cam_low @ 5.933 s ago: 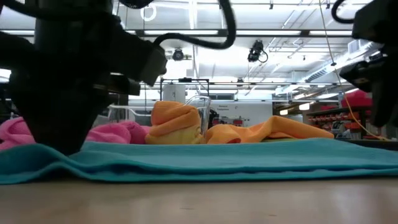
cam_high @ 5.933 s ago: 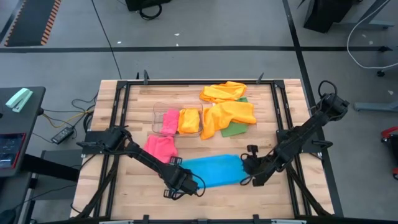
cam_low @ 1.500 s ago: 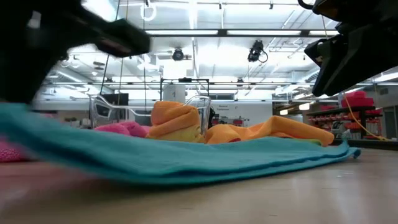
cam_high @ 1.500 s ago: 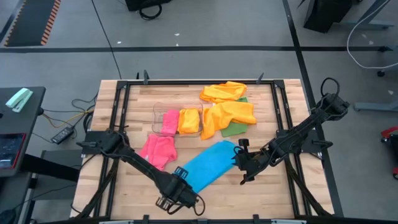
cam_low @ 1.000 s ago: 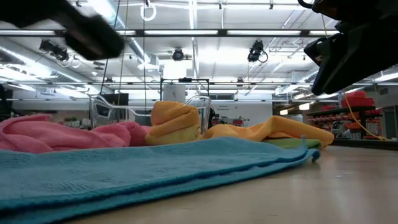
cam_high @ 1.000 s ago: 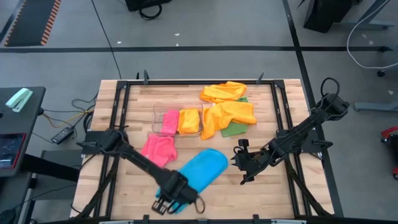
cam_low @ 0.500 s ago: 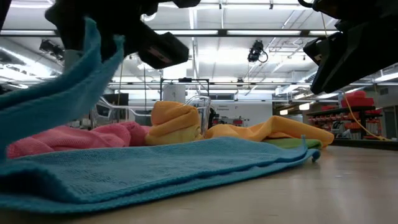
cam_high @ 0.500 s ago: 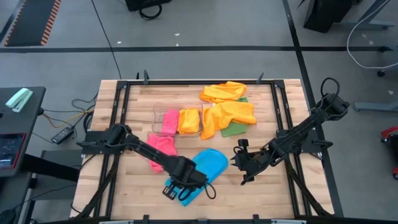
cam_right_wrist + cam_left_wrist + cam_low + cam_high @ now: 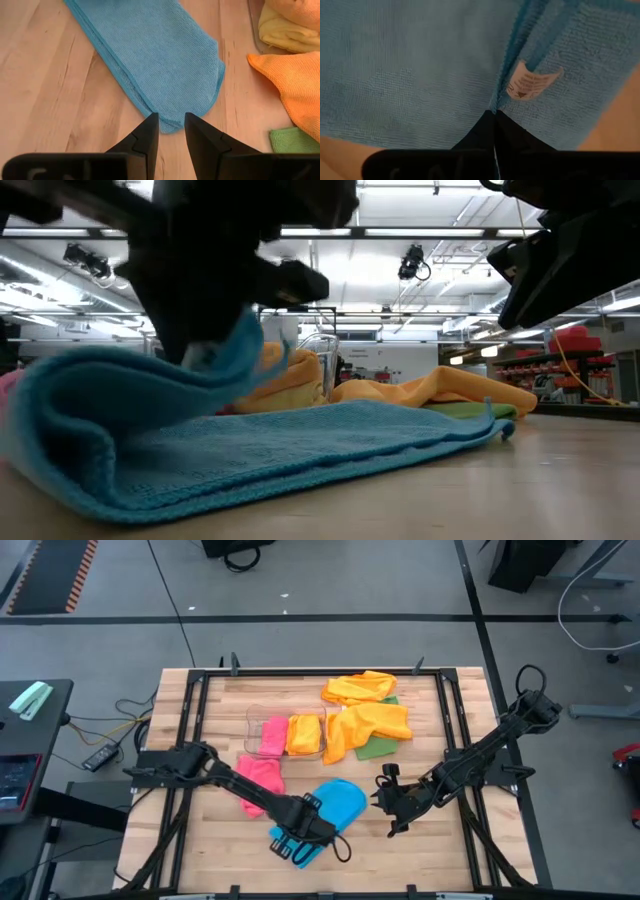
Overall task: Fold microfiber towels
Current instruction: Fold the blue microfiber cloth
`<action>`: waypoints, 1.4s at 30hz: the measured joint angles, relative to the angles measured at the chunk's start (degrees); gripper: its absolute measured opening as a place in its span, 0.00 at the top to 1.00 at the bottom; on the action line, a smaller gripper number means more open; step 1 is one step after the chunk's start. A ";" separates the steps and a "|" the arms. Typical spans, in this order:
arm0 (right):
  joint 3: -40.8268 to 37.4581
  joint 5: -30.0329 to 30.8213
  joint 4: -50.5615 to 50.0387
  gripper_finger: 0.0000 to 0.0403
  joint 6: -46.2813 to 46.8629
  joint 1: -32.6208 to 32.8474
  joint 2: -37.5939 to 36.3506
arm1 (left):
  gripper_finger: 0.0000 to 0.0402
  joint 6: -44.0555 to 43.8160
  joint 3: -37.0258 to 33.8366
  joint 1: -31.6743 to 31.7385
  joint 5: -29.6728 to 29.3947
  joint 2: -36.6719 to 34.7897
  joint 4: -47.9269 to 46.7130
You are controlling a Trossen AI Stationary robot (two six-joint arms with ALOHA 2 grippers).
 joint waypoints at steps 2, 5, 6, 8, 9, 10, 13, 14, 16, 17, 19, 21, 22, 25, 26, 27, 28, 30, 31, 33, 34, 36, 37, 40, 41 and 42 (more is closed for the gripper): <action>0.00 0.00 0.06 0.74 -0.13 0.00 0.00 | 0.98 0.00 -0.04 0.32 -0.52 0.50 0.08; 0.00 0.00 0.21 0.74 -0.35 0.00 0.00 | 0.99 -0.01 -0.04 0.62 -1.46 0.61 0.11; 0.00 0.00 0.32 0.74 -0.35 0.00 0.00 | 0.99 -0.01 -0.03 0.78 -1.50 0.61 0.30; 0.00 0.00 0.42 0.74 -0.43 -0.02 0.00 | 0.98 -0.03 -0.02 0.82 -1.53 0.61 0.33; 0.00 0.00 0.44 0.74 -0.54 0.00 0.00 | 0.97 -0.03 -0.02 0.82 -1.54 0.61 0.33; 0.00 0.00 0.46 0.74 -0.57 -0.02 0.00 | 0.96 -0.03 -0.02 0.82 -1.54 0.61 0.39; 0.00 0.00 0.48 0.74 -0.60 -0.02 0.00 | 0.96 -0.01 -0.02 0.82 -1.53 0.87 1.02; 0.00 0.00 0.48 0.74 -0.61 -0.02 0.00 | 0.97 0.13 0.03 0.80 -1.51 1.11 1.70; 0.00 0.00 0.52 0.74 -0.74 -0.02 0.00 | 0.98 1.36 -0.05 0.80 -1.53 1.48 1.49; 0.00 0.00 0.52 0.74 -0.74 -0.01 0.00 | 0.98 1.43 -0.02 0.82 -1.55 1.76 1.73; 0.00 0.00 0.59 0.74 -0.74 -0.02 0.00 | 0.97 1.38 0.04 0.82 -2.26 2.24 2.53; 0.00 0.00 0.69 0.74 -0.76 -0.02 -0.02 | 0.92 0.93 -0.06 0.80 -3.96 2.31 2.10; 0.00 0.00 0.70 0.74 -0.76 -0.02 -0.01 | 0.89 0.65 0.00 0.80 -5.01 2.38 2.64; 0.00 0.00 0.81 0.74 -0.74 -0.02 -0.02 | 0.78 -0.45 -0.01 0.63 -7.47 2.56 2.32; 0.00 0.00 0.79 0.74 -0.76 -0.02 -0.02 | 0.75 -0.48 -0.02 0.57 -7.53 2.56 2.40; 0.00 0.00 0.84 0.74 -0.76 -0.02 -0.02 | 0.71 -0.53 0.00 0.45 -7.56 2.56 2.35; 0.00 0.01 0.91 0.74 -0.76 -0.02 -0.02 | 0.68 -0.54 0.00 0.36 -7.63 2.56 1.91; 0.00 0.00 0.90 0.74 -0.76 -0.02 -0.02 | 0.63 -1.24 0.33 0.00 -7.61 2.51 0.21; 0.00 0.00 0.98 0.74 -0.76 -0.02 -0.02 | 0.61 -1.63 0.87 -0.12 -7.54 2.47 -0.79; 0.00 0.00 0.97 0.74 -0.76 -0.02 -0.02 | 0.58 -2.36 2.76 -0.56 -7.71 2.34 -2.71; 0.00 0.01 1.03 0.74 -0.78 -0.02 -0.02 | 0.58 -2.80 3.68 -0.79 -7.94 2.20 -3.52; 0.00 0.00 1.07 0.74 -0.76 -0.02 -0.02 | 0.57 -3.13 5.20 -1.27 -8.96 2.10 -3.74; 0.00 0.00 1.05 0.74 -0.76 -0.02 -0.02 | 0.57 -3.34 5.69 -1.47 -9.19 2.10 -3.61; 0.00 0.00 1.07 0.74 -0.76 -0.02 -0.02 | 0.59 -6.18 6.76 -2.18 -7.51 2.10 -4.38; 0.00 0.01 1.09 0.74 -0.76 -0.02 -0.02 | 0.60 -6.50 6.82 -2.33 -5.73 2.10 -4.22; 0.00 0.00 1.09 0.74 -0.78 -0.02 -0.02 | 0.61 -6.93 6.82 -2.57 -3.79 2.10 -4.38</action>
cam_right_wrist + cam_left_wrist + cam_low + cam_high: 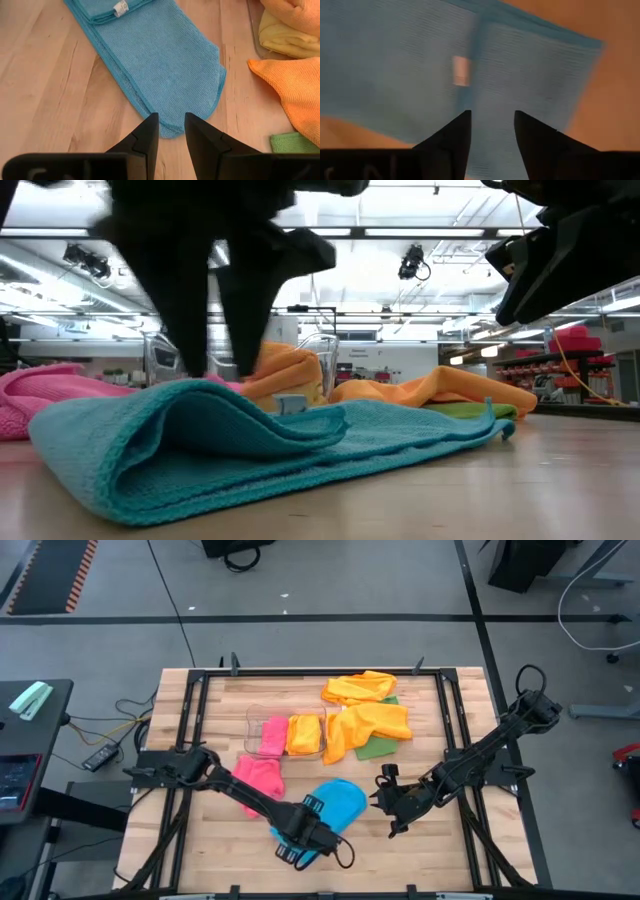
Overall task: Fold microfiber towels
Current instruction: Fold the blue microfiber cloth
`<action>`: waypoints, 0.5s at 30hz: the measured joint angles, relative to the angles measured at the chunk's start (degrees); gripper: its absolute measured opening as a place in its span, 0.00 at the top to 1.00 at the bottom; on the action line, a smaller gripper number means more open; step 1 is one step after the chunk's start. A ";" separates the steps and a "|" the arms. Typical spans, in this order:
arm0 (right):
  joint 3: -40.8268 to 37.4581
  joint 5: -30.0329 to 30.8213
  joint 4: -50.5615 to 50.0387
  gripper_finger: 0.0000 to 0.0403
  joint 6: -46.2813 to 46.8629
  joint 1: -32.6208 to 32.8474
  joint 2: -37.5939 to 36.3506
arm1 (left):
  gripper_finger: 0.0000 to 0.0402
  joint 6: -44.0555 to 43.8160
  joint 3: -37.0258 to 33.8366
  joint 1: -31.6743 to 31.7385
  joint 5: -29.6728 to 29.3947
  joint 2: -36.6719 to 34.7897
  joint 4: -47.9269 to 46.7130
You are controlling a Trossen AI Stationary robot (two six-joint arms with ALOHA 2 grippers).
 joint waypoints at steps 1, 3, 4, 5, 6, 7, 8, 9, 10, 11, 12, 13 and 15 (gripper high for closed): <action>0.00 0.01 0.00 0.74 0.01 0.00 0.00 | 0.62 -0.63 -0.02 -0.27 1.39 0.00 -0.14; 0.00 0.01 0.03 0.74 0.00 0.00 0.00 | 0.65 -0.03 -0.45 -0.93 2.20 -0.06 0.91; 0.00 0.00 0.04 0.74 0.01 0.00 0.00 | 0.67 0.83 -1.42 -1.30 2.30 -0.21 2.67; 0.00 0.00 0.05 0.74 0.06 0.00 0.00 | 0.68 1.60 -2.92 -1.77 2.30 -0.75 4.86; 0.00 0.00 0.09 0.74 0.25 0.02 0.00 | 0.70 2.25 -4.66 -2.20 2.30 -1.48 6.75; 0.00 0.01 0.09 0.74 0.44 0.02 0.00 | 0.72 2.44 -6.67 -2.51 2.34 -2.74 9.68; 0.00 0.00 0.15 0.74 0.70 0.04 0.00 | 0.74 2.56 -8.99 -2.67 2.47 -4.34 13.25; -0.06 0.04 0.26 0.74 0.71 0.21 0.00 | 0.77 2.41 -11.66 -2.85 2.53 -6.37 16.12; -0.09 0.02 0.24 0.74 0.69 0.29 0.00 | 0.79 1.95 -14.66 -2.91 2.54 -8.48 18.79; -0.09 0.00 0.34 0.74 0.57 0.31 0.00 | 0.81 1.27 -18.01 -2.89 2.52 -10.70 22.39; -0.10 0.00 0.39 0.74 0.52 0.34 0.00 | 0.83 0.57 -21.73 -2.86 2.51 -12.67 26.63; -0.11 0.02 0.43 0.74 0.47 0.35 0.00 | 0.85 -0.09 -25.52 -2.83 2.51 -14.67 31.29; -0.11 0.03 0.59 0.74 0.45 0.34 0.00 | 0.88 -0.79 -33.07 -2.91 2.50 -18.72 41.44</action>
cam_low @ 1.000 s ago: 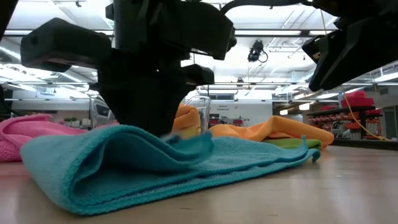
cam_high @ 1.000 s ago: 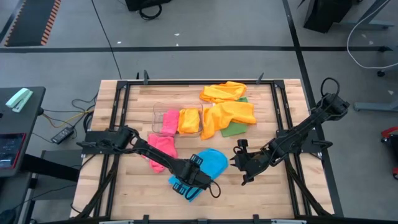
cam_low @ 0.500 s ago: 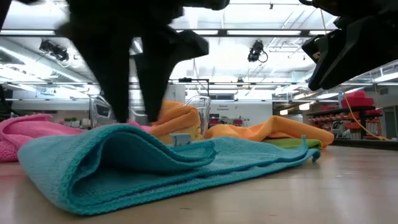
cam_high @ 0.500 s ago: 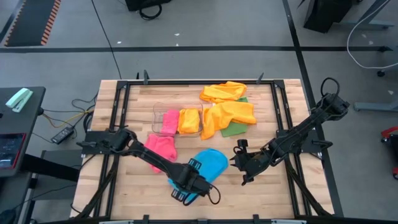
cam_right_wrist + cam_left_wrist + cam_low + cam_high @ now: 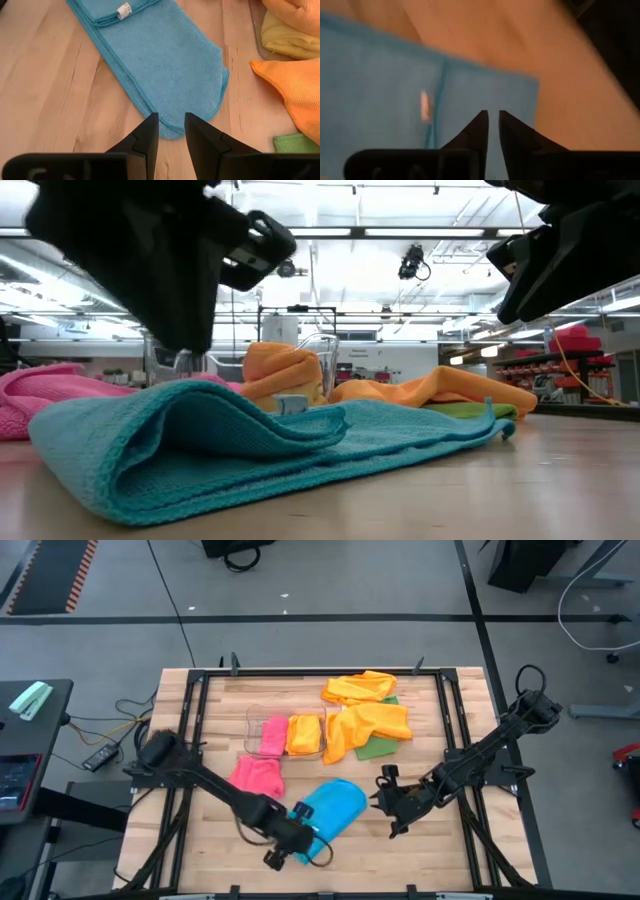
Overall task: Fold microfiber towels
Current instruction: Fold the blue microfiber cloth
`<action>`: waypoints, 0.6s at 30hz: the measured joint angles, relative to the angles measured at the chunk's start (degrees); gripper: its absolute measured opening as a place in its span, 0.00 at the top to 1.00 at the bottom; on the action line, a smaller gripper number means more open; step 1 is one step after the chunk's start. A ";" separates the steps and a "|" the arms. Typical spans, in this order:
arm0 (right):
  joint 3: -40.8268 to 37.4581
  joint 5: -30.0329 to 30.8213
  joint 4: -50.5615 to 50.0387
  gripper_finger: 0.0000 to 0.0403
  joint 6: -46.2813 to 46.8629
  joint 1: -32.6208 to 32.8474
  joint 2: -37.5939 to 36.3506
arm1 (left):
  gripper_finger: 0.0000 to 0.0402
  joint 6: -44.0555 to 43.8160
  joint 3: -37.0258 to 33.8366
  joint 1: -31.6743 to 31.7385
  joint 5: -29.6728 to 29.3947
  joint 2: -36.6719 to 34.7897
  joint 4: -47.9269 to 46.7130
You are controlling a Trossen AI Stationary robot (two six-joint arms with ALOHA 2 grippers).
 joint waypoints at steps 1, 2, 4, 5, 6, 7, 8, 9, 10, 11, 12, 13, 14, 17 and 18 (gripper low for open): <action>-0.01 0.00 0.09 0.74 -0.16 -0.10 0.00 | 0.89 -0.15 -3.45 -0.21 -0.02 -1.82 5.86; -0.02 0.01 0.29 0.74 -0.40 -0.12 0.00 | 0.90 -0.23 -6.71 -0.41 0.00 -3.33 10.79; -0.02 -0.01 0.57 0.74 -0.44 -0.10 0.00 | 0.92 -1.31 -12.59 -0.59 0.05 -5.16 18.58; -0.02 -0.01 0.67 0.74 -0.44 -0.10 0.00 | 0.93 -1.97 -14.93 -0.60 0.23 -5.37 21.93; -0.04 -0.01 0.91 0.74 -0.44 -0.10 0.00 | 0.93 -2.79 -16.97 -0.63 0.22 -5.41 25.05; -0.04 0.01 1.10 0.74 -0.44 -0.10 0.00 | 0.94 -3.09 -18.72 -0.61 0.21 -5.41 28.28; -0.04 0.01 1.11 0.74 -0.44 -0.10 0.00 | 0.94 -3.25 -20.17 -0.61 0.15 -5.34 31.72; -0.04 0.01 1.15 0.74 -0.45 -0.10 0.00 | 0.94 -3.29 -21.30 -0.67 0.06 -4.96 35.33; -0.04 0.01 1.20 0.74 -0.46 -0.10 0.00 | 0.93 -3.24 -22.24 -0.74 -0.05 -4.48 37.89; -0.04 0.01 1.27 0.74 -0.47 -0.10 0.00 | 0.93 -3.12 -23.14 -0.74 -0.17 -3.94 39.50; -0.04 0.01 1.32 0.74 -0.63 -0.10 0.00 | 0.92 -3.01 -23.72 -0.79 -0.47 -3.41 40.59; -0.04 0.01 1.44 0.74 -0.63 -0.10 0.00 | 0.91 -2.97 -24.12 -0.79 -0.74 -2.94 41.97; -0.04 0.02 1.44 0.74 -0.63 -0.10 0.00 | 0.91 -2.94 -24.18 -0.81 -0.86 -2.52 43.19; -0.04 0.01 1.46 0.74 -0.78 -0.10 0.00 | 0.88 -3.04 -24.06 -0.89 -1.00 -0.87 44.44; -0.04 0.01 1.48 0.74 -0.85 -0.10 0.00 | 0.87 -3.40 -24.07 -0.89 -1.07 0.19 45.07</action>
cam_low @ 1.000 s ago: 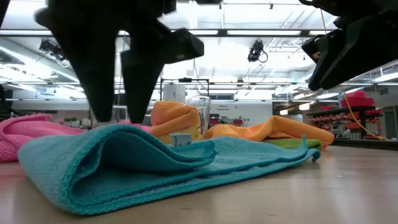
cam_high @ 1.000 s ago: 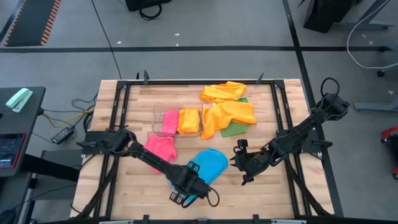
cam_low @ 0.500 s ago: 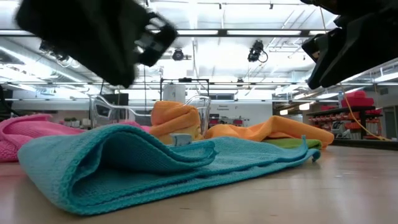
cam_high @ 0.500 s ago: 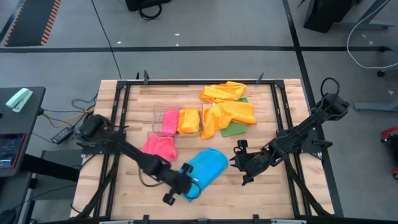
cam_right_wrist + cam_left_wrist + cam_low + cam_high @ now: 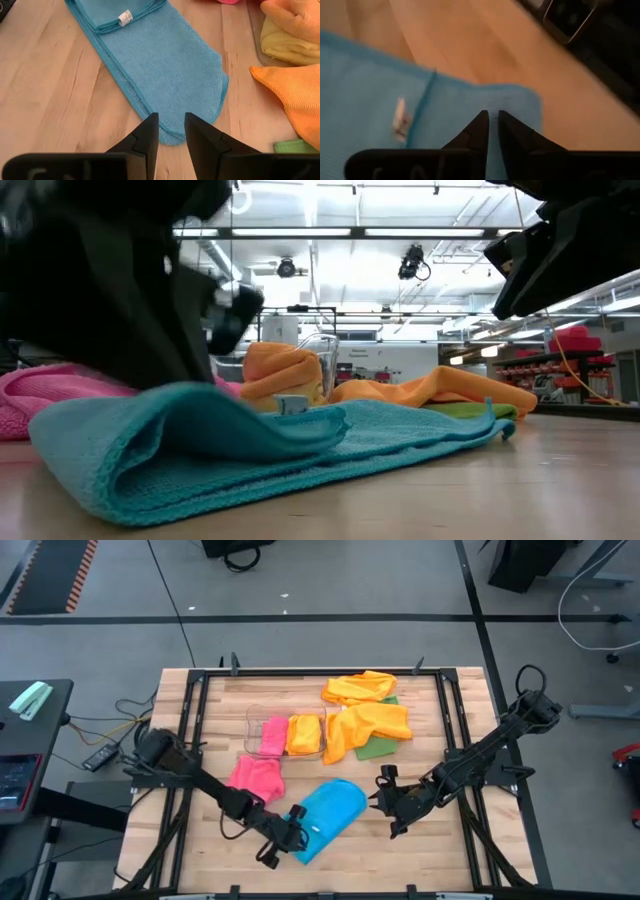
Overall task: Fold microfiber towels
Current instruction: Fold the blue microfiber cloth
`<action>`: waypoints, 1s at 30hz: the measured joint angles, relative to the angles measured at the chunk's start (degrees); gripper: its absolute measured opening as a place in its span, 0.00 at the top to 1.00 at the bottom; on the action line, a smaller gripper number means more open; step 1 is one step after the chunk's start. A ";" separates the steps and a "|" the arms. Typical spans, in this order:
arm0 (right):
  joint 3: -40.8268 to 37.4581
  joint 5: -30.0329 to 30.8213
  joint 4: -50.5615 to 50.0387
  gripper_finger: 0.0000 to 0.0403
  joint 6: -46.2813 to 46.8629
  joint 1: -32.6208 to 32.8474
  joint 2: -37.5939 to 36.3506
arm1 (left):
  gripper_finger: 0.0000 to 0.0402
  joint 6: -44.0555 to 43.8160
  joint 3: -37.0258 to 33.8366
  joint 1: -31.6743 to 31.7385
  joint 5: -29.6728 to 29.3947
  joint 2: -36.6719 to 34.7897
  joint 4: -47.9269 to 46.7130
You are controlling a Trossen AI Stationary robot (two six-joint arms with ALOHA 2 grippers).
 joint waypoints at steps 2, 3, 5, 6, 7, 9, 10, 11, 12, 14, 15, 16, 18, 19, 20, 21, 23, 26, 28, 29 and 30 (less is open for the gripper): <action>0.00 0.02 0.08 0.74 -0.02 0.00 0.00 | 0.85 -0.62 -0.16 0.00 -0.03 1.70 0.75; 0.00 0.02 0.22 0.74 -0.02 0.00 0.00 | 0.83 -0.70 -0.07 0.00 -0.01 2.52 1.95; 0.00 0.02 0.35 0.74 -0.02 0.00 0.00 | 0.79 -1.12 -0.01 0.00 -0.09 4.09 3.02; 0.00 0.02 0.40 0.74 -0.02 0.00 0.00 | 0.77 -1.34 0.13 0.00 -0.05 4.69 3.38; 0.00 0.02 0.40 0.74 -0.02 0.00 0.00 | 0.74 -1.95 0.16 -0.02 -0.08 5.41 3.92; 0.00 0.02 0.41 0.74 -0.02 0.00 0.00 | 0.69 -2.79 0.25 -0.04 0.00 5.90 3.90; 0.00 0.02 0.41 0.74 -0.02 0.00 0.00 | 0.67 -2.81 0.23 -0.04 0.01 5.91 3.85; 0.00 0.02 0.40 0.74 -0.02 0.00 0.00 | 0.66 -2.82 0.22 -0.05 0.01 5.81 3.76; 0.00 0.02 0.41 0.74 -0.02 0.00 0.00 | 0.64 -2.81 0.18 -0.07 0.10 5.47 3.64; 0.00 0.02 0.40 0.74 -0.02 0.00 0.00 | 0.62 -2.81 0.05 -0.25 0.09 4.31 2.66; 0.00 0.02 0.40 0.74 0.02 0.00 0.00 | 0.61 -2.77 0.03 -0.33 0.04 3.71 2.05; 0.00 0.04 0.42 0.74 0.04 0.00 0.00 | 0.61 -2.49 0.03 -0.33 0.04 3.17 1.68; 0.00 0.02 0.45 0.74 0.00 0.00 0.02 | 0.61 -1.28 -0.10 -0.33 0.02 1.87 1.14; 0.00 0.02 0.46 0.74 0.00 0.00 0.00 | 0.62 -1.04 -0.10 -0.33 0.01 1.17 1.52; 0.00 0.02 0.48 0.74 0.00 0.00 0.02 | 0.62 -0.85 -0.05 -0.33 0.01 0.43 1.81; 0.00 0.02 0.49 0.74 0.00 0.00 0.02 | 0.63 -0.76 -0.03 -0.33 0.01 -0.20 1.99; 0.00 0.02 0.49 0.74 0.00 0.00 0.02 | 0.63 -0.87 0.03 -0.33 0.01 -0.35 2.84; 0.00 0.02 0.63 0.74 -0.02 0.00 0.02 | 0.62 -1.08 0.01 -0.33 0.01 0.35 2.79; 0.00 0.02 0.67 0.74 -0.22 0.00 0.02 | 0.60 -1.76 0.01 -0.26 -0.27 1.52 3.09; 0.00 0.04 0.73 0.74 -0.22 0.00 0.02 | 0.58 -2.28 0.01 -0.26 -0.31 2.24 3.79; 0.00 0.02 0.75 0.74 -0.22 0.00 0.02 | 0.57 -2.51 0.01 -0.24 -0.34 2.99 4.83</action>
